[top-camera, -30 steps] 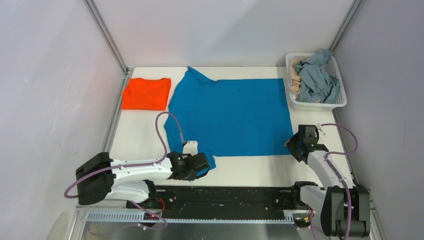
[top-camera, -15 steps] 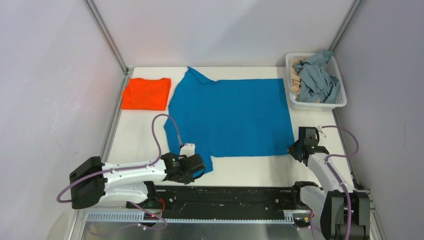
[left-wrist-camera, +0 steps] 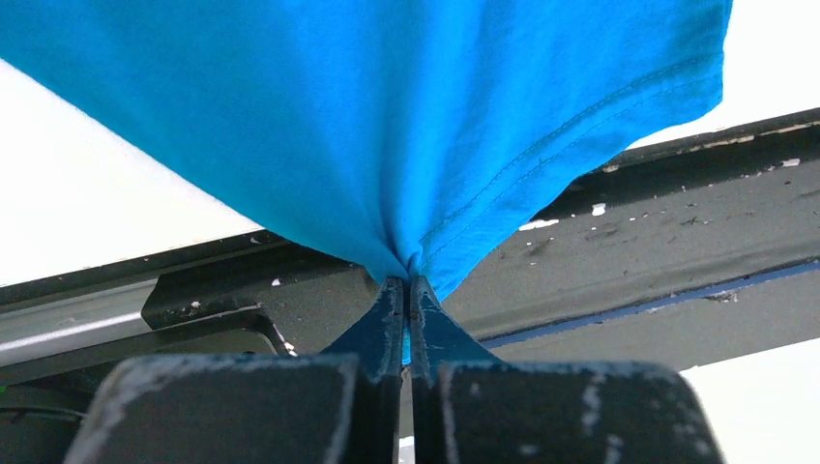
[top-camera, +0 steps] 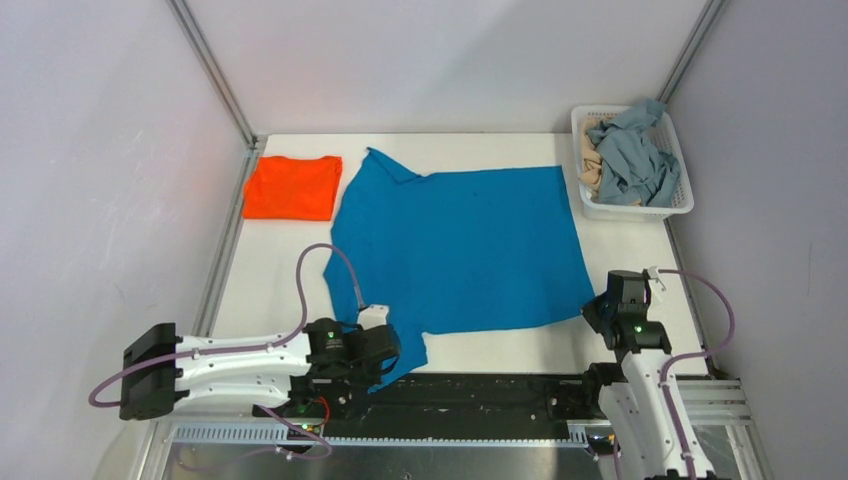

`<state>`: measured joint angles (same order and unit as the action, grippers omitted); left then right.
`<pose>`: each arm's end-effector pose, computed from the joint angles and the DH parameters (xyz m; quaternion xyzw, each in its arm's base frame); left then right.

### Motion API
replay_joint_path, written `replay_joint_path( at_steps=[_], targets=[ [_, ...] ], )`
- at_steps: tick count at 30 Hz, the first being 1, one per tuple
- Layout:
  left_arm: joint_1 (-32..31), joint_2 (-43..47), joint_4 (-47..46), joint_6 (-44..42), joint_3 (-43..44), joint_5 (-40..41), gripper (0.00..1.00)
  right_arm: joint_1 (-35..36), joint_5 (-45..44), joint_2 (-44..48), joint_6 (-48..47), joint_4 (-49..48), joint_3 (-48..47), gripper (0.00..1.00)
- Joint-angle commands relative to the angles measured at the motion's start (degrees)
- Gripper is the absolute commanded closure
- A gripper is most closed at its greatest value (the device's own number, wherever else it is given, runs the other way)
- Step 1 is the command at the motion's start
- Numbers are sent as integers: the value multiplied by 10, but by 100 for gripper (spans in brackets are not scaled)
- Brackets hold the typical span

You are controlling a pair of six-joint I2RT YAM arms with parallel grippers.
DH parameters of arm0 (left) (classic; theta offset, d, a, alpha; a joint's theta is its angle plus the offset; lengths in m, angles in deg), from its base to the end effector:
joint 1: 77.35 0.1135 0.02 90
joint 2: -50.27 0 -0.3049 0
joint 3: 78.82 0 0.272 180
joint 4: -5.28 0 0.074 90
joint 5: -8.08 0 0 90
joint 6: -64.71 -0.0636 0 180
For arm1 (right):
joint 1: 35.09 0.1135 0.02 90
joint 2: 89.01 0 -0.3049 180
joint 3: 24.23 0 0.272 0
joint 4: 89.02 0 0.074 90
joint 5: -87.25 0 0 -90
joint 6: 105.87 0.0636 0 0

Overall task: Fold and stack the t-shirts
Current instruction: Grab the side of the flattened tshirt closest away from the robot with both arms, then fold the flattened tshirt in 1/3 of the way

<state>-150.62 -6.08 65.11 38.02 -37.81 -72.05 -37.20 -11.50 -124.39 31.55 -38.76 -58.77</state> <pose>0.0531 -0.1389 0.1632 0.0747 0.9852 -0.0879 0.1268 0.1289 -0.0144 0.1795 0.4169 0.8431 0.0615 0.3341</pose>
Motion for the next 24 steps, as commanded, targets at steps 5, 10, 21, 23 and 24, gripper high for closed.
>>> replay_joint_path(
  at_steps=[5,10,21,23,24],
  targets=[
    [-9,25,13,5,56,56,100,0,12,29,7,19,6,100],
    [5,5,11,-38,115,147,100,1,22,-30,-31,-17,-25,100],
    [180,-52,-3,-161,237,222,100,9,44,-205,-59,-78,-138,100],
    [214,-55,-10,-173,245,228,100,13,44,-231,-61,-83,-162,100],
    [234,-56,-12,-179,250,231,100,16,40,-246,-63,-84,-169,100]
  ],
)
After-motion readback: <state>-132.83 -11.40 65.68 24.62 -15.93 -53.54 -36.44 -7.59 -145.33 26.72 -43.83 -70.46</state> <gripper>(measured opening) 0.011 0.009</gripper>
